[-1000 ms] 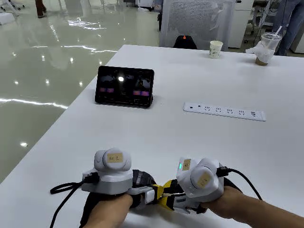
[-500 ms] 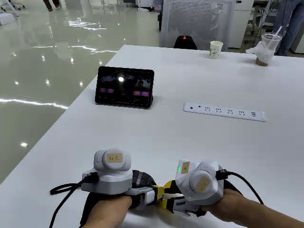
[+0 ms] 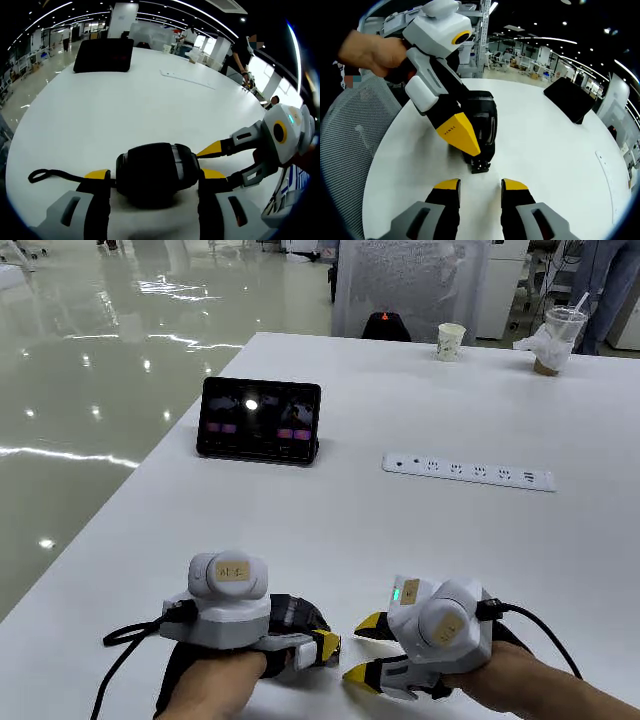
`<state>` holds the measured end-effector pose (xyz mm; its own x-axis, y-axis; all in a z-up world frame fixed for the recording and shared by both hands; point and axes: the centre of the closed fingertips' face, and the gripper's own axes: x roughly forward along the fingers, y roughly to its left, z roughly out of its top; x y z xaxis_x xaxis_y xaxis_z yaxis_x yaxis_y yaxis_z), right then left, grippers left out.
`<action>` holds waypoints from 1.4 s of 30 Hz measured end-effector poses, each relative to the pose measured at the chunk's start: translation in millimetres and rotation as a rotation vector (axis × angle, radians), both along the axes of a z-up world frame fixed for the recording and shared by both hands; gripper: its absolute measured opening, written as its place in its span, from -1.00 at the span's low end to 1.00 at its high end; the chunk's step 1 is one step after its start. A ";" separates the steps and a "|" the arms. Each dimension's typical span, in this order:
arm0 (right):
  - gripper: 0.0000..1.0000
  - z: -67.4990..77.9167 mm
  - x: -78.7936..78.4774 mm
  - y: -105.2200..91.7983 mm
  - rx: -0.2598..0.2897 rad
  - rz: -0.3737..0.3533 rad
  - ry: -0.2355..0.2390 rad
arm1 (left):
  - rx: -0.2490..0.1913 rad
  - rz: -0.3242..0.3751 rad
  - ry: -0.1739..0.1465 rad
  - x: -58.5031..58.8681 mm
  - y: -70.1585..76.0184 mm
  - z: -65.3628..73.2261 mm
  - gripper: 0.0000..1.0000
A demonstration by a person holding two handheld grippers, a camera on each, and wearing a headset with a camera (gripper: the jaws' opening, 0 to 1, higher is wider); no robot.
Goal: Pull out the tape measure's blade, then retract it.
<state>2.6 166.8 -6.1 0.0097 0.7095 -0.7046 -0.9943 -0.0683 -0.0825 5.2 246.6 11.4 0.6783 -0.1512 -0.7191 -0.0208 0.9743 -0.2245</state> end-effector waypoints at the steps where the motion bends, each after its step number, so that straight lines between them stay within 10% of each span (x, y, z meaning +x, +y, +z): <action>1: -0.37 1.0 0.4 -3.9 -0.003 -0.009 0.000 | 0.003 -0.007 -0.005 -1.2 0.6 1.4 0.36; 42: 0.26 33.1 0.5 -121.8 0.109 -0.391 0.015 | 0.107 -0.266 -0.127 -42.3 6.9 20.1 0.66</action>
